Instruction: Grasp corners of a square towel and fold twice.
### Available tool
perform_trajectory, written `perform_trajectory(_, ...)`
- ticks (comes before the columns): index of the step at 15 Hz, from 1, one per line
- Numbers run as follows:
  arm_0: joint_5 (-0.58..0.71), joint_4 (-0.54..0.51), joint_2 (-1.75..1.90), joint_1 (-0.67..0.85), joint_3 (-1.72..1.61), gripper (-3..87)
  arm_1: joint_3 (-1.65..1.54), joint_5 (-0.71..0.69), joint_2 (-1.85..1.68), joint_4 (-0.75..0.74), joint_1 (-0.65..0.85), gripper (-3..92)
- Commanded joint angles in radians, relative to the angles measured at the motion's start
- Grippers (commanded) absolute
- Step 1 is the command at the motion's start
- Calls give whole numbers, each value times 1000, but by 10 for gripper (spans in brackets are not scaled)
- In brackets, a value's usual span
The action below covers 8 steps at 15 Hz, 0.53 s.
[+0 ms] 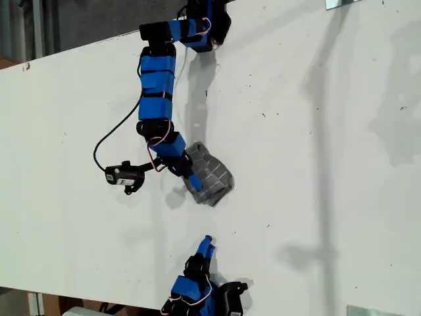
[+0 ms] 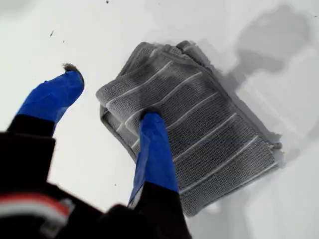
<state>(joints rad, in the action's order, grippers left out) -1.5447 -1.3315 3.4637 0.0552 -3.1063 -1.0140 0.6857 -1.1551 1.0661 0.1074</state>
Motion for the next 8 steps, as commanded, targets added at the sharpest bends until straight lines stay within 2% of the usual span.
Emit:
perform_trajectory(1,-11,11,3,9,-5,153,-81,51,-71,-14,35,264)
perform_trajectory(4,-12,11,3,5,-5,153,-104,235,112,32,32,224)
perform_trajectory(8,-31,11,3,8,-5,153,-104,364,153,75,-80,219)
